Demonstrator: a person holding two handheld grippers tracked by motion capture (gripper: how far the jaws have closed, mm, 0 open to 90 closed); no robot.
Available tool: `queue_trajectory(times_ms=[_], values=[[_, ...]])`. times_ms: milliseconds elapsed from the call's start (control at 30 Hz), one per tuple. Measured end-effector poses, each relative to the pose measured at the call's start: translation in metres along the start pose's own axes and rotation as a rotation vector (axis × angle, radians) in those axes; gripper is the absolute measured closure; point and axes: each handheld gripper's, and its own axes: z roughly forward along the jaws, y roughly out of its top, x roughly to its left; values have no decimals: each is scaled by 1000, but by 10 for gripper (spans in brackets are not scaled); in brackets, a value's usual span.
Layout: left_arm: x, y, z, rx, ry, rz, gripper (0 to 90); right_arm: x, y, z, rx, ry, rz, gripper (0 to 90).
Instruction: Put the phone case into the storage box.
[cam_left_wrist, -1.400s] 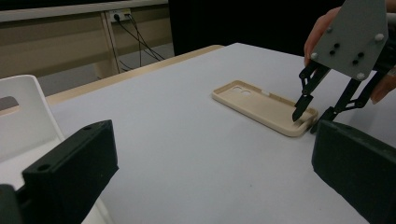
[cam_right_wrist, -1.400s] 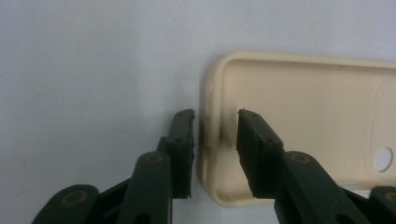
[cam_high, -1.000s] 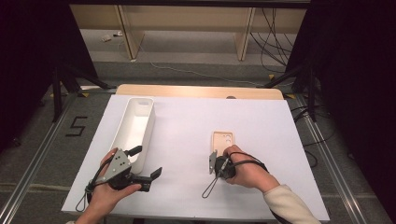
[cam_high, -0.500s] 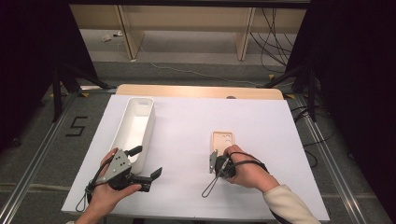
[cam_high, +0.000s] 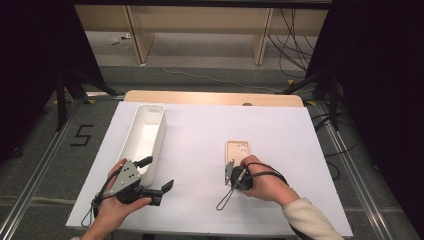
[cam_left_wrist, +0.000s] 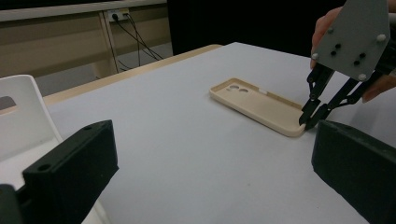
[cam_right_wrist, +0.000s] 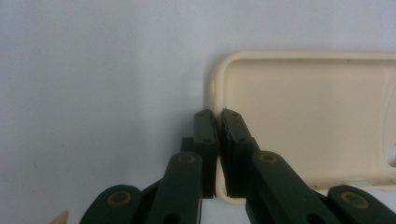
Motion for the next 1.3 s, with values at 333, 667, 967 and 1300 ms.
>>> queue_trajectory(times_ms=[333, 667, 967, 1300], values=[[0, 0, 0, -1, 0, -1, 0, 0, -3, -2, -3, -6, -5, 876], [1, 0, -1, -4, 7, -5, 0, -1, -6, -12, -53, -19, 20, 878], [0, 0, -1, -4, 6, -11, 0, -2, -10, -19, -110, -20, 22, 878], [1, 0, -2, -4, 9, 1, 0, -1, -11, -26, -175, -36, 44, 878]])
